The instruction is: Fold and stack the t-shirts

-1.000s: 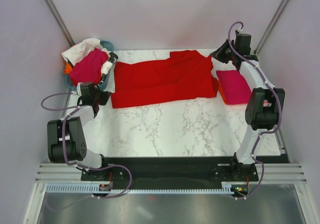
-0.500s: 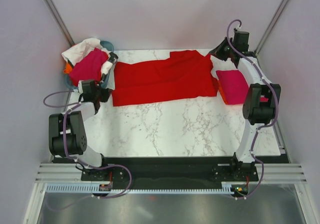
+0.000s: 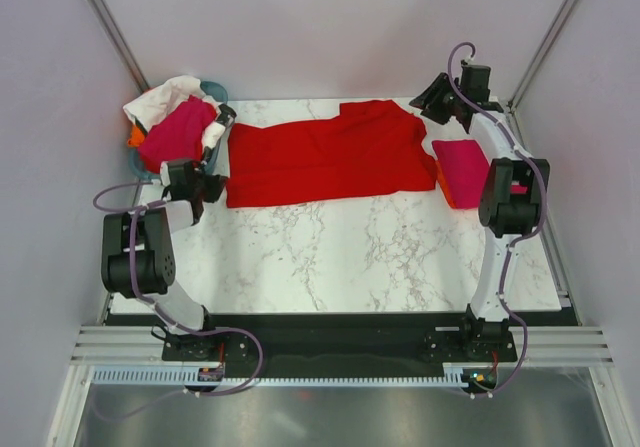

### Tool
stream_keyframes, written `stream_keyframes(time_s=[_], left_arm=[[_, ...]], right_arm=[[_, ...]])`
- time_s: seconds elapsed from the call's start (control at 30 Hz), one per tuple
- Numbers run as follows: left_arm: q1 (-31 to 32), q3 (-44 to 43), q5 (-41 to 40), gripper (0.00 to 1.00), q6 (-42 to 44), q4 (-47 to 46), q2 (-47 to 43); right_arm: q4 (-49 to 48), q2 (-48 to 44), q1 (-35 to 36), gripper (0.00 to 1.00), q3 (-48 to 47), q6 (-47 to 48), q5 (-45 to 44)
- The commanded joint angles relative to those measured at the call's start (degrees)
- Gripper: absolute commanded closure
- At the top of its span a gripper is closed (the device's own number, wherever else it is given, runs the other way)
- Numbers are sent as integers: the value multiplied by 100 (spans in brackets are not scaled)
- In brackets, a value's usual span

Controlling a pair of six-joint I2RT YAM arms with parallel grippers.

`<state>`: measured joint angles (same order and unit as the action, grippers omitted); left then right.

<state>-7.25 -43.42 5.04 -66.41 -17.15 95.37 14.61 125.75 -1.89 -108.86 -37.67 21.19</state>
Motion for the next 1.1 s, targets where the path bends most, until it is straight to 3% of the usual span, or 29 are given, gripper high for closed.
stream_keyframes(time_s=[0.0,0.13,0.2,0.23,0.33,0.5,0.73,0.83,1.07], left_arm=[[48,-228,-55,85,31,-316,-10],[57,-246,15,67,444,-132,-343],[57,-237,-55,58,690,157,-641],[57,-211,-125,47,761,281,-747],[48,-88,-310,34,981,615,-1195],[48,447,-372,34,938,748,-1898],[92,1695,-424,39,243,204,-2629],[171,1995,-451,39,76,-60,-2620],[320,2118,-460,41,-47,-368,-2295]], right_arm=[[-99,98,13,39,-268,102,140],[-151,-181,66,38,13,207,0],[-396,-384,92,38,443,199,-123],[-493,-611,92,38,627,164,-159],[-1108,-1173,101,38,1523,-55,-264],[-2529,-2167,127,39,3491,-713,-686],[-4087,-3302,145,49,6056,-1540,-1397],[-4554,-3584,417,48,6796,-1708,-1986],[-5160,-3453,497,50,7528,-2156,-2725]])
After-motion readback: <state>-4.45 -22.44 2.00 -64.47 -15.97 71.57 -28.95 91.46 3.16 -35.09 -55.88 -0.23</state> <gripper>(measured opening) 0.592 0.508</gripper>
